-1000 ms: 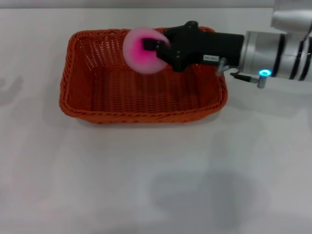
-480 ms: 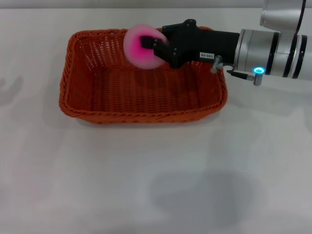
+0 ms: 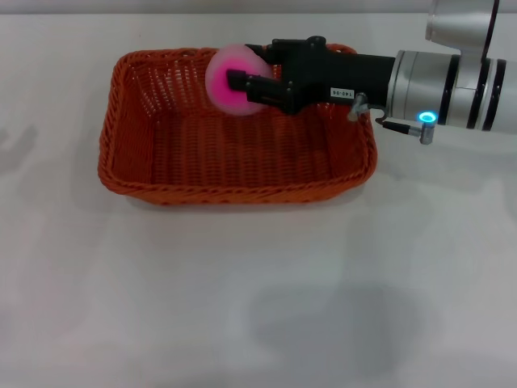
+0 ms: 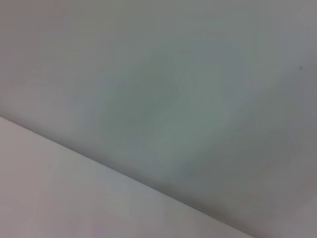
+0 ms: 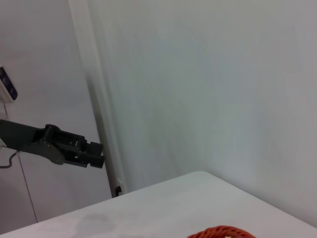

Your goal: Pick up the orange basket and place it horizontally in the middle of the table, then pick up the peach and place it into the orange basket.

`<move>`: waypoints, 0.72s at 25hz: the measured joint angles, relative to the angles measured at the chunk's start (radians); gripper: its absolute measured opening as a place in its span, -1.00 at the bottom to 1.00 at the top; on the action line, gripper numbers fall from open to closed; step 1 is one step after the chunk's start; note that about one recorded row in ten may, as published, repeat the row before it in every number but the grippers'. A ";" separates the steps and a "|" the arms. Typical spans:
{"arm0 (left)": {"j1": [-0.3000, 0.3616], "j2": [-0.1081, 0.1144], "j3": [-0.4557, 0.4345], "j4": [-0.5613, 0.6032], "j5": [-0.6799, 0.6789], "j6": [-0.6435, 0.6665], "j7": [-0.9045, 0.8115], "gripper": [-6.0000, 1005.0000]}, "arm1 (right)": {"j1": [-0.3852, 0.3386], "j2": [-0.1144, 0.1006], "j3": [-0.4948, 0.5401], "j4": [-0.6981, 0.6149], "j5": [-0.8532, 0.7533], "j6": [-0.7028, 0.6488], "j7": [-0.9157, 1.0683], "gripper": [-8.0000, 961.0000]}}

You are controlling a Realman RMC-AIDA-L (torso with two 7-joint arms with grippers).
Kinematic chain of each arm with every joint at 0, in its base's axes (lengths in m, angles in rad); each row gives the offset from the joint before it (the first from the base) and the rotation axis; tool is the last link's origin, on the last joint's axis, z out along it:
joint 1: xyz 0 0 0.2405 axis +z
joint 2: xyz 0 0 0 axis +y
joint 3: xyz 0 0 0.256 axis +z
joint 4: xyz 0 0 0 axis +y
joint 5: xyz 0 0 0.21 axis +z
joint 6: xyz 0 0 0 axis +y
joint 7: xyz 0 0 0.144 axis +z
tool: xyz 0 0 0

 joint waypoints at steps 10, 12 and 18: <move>-0.002 0.000 -0.010 0.000 0.000 -0.006 0.000 0.05 | 0.002 -0.001 0.004 0.000 0.000 -0.004 0.013 0.42; -0.002 0.000 -0.011 0.000 0.000 -0.006 0.000 0.05 | 0.002 -0.002 0.005 0.000 0.000 -0.005 0.014 0.56; -0.002 0.000 -0.011 0.001 0.000 -0.007 0.000 0.06 | 0.002 -0.003 0.005 -0.006 -0.003 -0.006 0.017 0.83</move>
